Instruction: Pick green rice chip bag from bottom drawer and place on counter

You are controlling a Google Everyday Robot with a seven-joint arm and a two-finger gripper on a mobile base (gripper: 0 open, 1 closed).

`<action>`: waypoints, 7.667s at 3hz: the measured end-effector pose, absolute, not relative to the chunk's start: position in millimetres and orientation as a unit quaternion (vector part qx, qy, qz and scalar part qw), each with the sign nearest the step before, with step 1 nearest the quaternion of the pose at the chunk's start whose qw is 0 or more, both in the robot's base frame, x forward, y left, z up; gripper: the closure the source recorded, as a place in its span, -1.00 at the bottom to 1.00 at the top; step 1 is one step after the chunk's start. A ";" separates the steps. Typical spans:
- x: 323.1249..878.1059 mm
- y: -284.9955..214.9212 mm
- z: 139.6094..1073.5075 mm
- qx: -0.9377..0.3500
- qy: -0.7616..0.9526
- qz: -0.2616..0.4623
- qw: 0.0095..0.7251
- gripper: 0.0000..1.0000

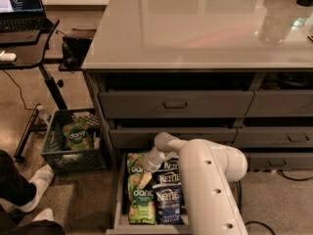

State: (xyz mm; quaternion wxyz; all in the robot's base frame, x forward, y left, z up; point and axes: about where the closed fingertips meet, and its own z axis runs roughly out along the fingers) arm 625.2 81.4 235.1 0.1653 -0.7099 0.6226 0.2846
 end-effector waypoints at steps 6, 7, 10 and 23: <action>528.2 26.4 263.0 -0.678 0.601 0.292 0.306 -1.00; 529.1 2.5 265.7 -0.686 0.563 0.304 0.347 -1.00; 520.7 15.4 245.9 -0.690 0.592 0.269 0.319 -1.00; 542.2 71.8 147.5 -0.749 0.568 0.206 0.271 -0.62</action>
Offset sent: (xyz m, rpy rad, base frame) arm -0.0524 -0.0075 0.0236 0.0067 -0.0652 -0.0107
